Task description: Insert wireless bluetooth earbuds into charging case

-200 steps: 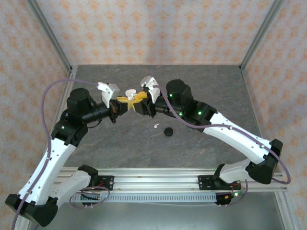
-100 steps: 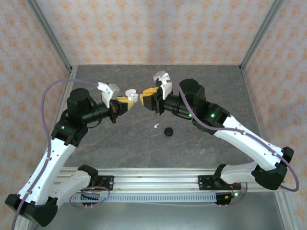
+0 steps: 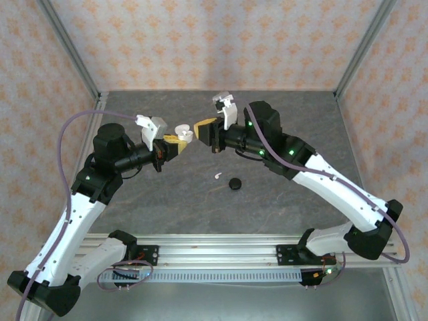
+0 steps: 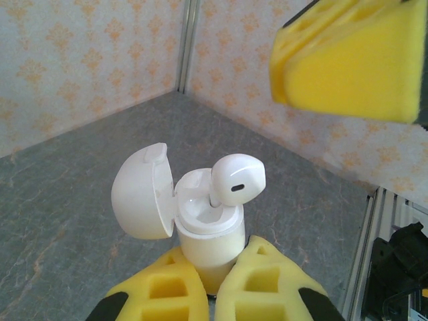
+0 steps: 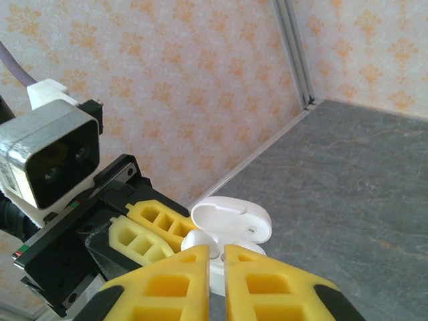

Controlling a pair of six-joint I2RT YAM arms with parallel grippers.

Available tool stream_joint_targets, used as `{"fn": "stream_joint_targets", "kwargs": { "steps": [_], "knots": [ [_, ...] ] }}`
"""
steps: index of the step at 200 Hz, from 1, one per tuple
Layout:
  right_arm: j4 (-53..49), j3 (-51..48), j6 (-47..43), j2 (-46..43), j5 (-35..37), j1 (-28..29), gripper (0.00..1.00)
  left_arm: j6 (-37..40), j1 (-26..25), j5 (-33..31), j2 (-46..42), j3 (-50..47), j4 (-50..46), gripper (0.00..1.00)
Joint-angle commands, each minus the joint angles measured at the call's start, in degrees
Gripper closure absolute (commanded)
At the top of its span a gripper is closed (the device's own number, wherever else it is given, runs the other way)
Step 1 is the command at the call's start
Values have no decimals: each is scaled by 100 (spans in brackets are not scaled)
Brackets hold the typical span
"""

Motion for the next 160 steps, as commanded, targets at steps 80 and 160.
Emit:
{"fn": "stream_joint_targets", "kwargs": {
  "steps": [80, 160],
  "knots": [
    [-50, 351, 344, 265, -510, 149, 88, 102, -46, 133, -278, 7, -18, 100],
    [-67, 473, 389, 388, -511, 282, 88, 210, -52, 133, -374, 18, -170, 100]
  ]
}}
